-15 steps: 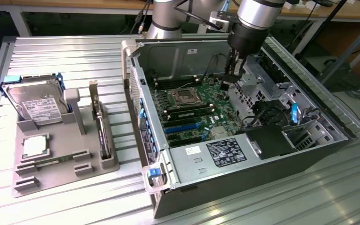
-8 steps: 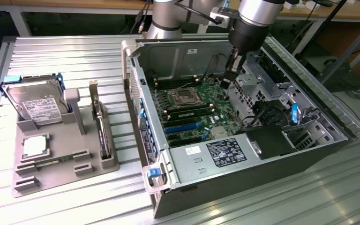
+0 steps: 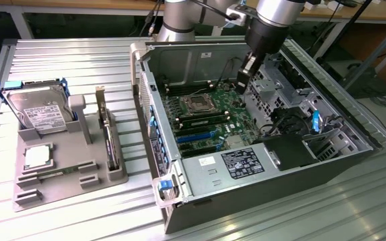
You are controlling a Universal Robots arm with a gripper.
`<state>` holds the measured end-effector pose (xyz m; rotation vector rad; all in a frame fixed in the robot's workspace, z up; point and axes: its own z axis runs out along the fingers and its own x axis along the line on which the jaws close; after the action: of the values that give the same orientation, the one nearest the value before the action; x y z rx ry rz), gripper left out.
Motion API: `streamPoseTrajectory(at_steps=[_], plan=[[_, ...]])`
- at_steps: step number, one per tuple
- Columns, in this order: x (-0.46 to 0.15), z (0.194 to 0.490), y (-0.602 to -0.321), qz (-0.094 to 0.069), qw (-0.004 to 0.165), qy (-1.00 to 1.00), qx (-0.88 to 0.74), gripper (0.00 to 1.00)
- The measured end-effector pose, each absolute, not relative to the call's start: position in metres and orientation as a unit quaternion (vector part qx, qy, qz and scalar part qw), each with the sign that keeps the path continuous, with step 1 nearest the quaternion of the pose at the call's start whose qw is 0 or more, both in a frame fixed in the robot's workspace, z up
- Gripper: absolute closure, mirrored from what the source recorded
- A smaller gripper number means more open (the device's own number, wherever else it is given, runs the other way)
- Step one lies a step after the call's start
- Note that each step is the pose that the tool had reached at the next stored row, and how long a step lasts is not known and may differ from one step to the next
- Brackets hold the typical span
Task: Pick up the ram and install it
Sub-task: 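Press down the ram until it locks into place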
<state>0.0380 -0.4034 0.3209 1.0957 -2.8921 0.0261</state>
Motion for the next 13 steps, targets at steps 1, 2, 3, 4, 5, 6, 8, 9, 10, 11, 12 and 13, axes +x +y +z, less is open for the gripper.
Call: streamPoseTrajectory(at_steps=[1,2,3,4,5,6,8,9,10,11,12,13], plan=[[0.0380,0.3209,-0.4034,0.008,0.024,-0.937,0.348,0.89],[0.0380,0.3209,-0.4034,0.008,0.024,-0.940,0.340,0.89],[0.0380,0.3209,-0.4034,0.008,0.024,-0.942,0.334,0.89],[0.0380,0.3209,-0.4033,0.008,0.025,-0.944,0.328,0.89],[0.0380,0.3209,-0.4034,0.008,0.025,-0.946,0.322,0.89],[0.0380,0.3209,-0.4034,0.007,0.025,-0.950,0.310,0.89],[0.0380,0.3209,-0.4034,0.006,0.025,-0.960,0.280,0.89],[0.0380,0.3209,-0.4033,0.006,0.025,-0.962,0.270,0.89],[0.0380,0.3209,-0.4033,0.006,0.025,-0.965,0.261,0.89],[0.0380,0.3209,-0.4034,0.005,0.025,-0.970,0.240,0.89],[0.0380,0.3209,-0.4034,0.005,0.025,-0.972,0.232,0.89],[0.0380,0.3209,-0.4034,0.005,0.025,-0.975,0.221,0.89]])
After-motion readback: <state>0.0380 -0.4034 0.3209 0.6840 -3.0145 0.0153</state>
